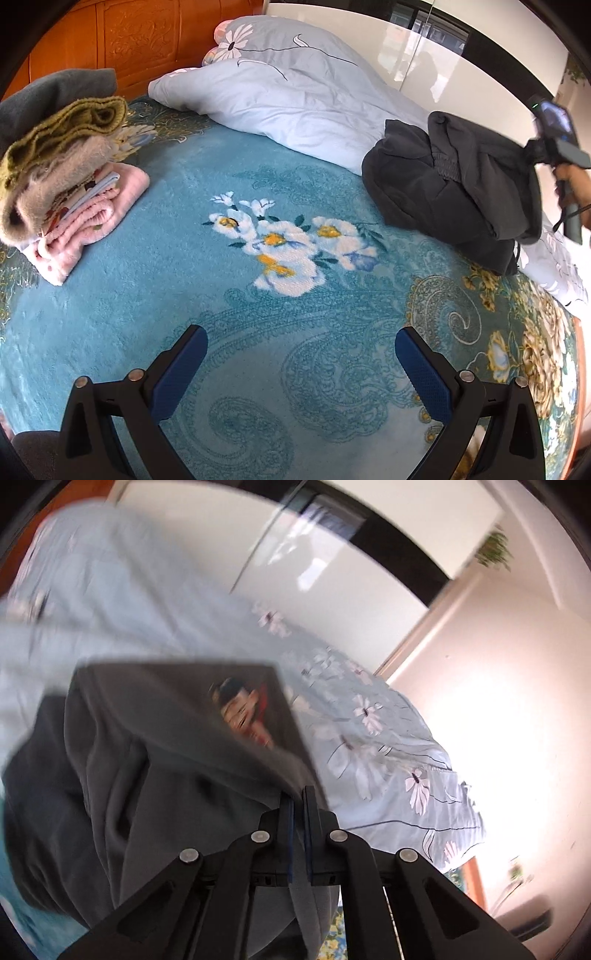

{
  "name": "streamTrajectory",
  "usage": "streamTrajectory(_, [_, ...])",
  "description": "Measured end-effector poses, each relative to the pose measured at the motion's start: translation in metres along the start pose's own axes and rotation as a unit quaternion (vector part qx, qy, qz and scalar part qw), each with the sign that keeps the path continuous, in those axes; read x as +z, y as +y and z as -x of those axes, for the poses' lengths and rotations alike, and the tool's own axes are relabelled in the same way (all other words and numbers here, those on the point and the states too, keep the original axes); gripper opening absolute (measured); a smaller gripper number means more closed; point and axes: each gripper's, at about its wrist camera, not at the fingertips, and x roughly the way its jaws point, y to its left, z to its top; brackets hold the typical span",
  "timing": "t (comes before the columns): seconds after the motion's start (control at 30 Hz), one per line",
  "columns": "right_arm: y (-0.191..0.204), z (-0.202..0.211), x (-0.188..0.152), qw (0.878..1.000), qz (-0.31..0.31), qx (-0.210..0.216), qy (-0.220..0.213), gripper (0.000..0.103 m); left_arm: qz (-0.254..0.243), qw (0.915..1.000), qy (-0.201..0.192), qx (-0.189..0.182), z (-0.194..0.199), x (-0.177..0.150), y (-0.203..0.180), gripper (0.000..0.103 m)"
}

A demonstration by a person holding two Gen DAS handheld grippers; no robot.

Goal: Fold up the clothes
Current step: 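Lift the hoodie with the right gripper while the left gripper approaches the sweatpants waistband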

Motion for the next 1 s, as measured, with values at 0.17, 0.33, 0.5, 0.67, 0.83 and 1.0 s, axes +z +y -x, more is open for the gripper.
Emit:
streamTrajectory(0.17, [-0.049, 0.080, 0.017, 0.992, -0.004, -0.003, -0.126, 0.003, 0.038, 0.9988, 0.008, -0.029, 0.000, -0.004, 0.003, 0.103])
streamTrajectory(0.33, [-0.099, 0.147, 0.012, 0.975, -0.033, 0.010, -0.220, 0.003, 0.030, 0.9977, 0.009, -0.060, 0.009, -0.006, -0.009, 0.103])
streamTrajectory(0.5, [-0.111, 0.239, -0.007, 0.957, -0.034, 0.045, -0.286, 0.003, 0.010, 0.9962, 0.022, -0.084, 0.023, -0.007, -0.019, 0.103])
streamTrajectory(0.67, [-0.132, 0.334, -0.026, 0.927, -0.041, 0.110, -0.356, 0.003, 0.018, 0.9936, 0.021, -0.109, 0.040, -0.010, -0.016, 0.103])
streamTrajectory(0.83, [-0.137, 0.393, -0.048, 0.907, -0.027, 0.114, -0.404, 0.004, 0.035, 0.9914, 0.010, -0.126, 0.063, -0.007, -0.002, 0.103])
streamTrajectory(1.0, [-0.143, 0.390, -0.100, 0.920, -0.016, 0.128, -0.369, 0.004, 0.068, 0.9878, 0.039, -0.134, 0.062, -0.016, 0.014, 0.103])
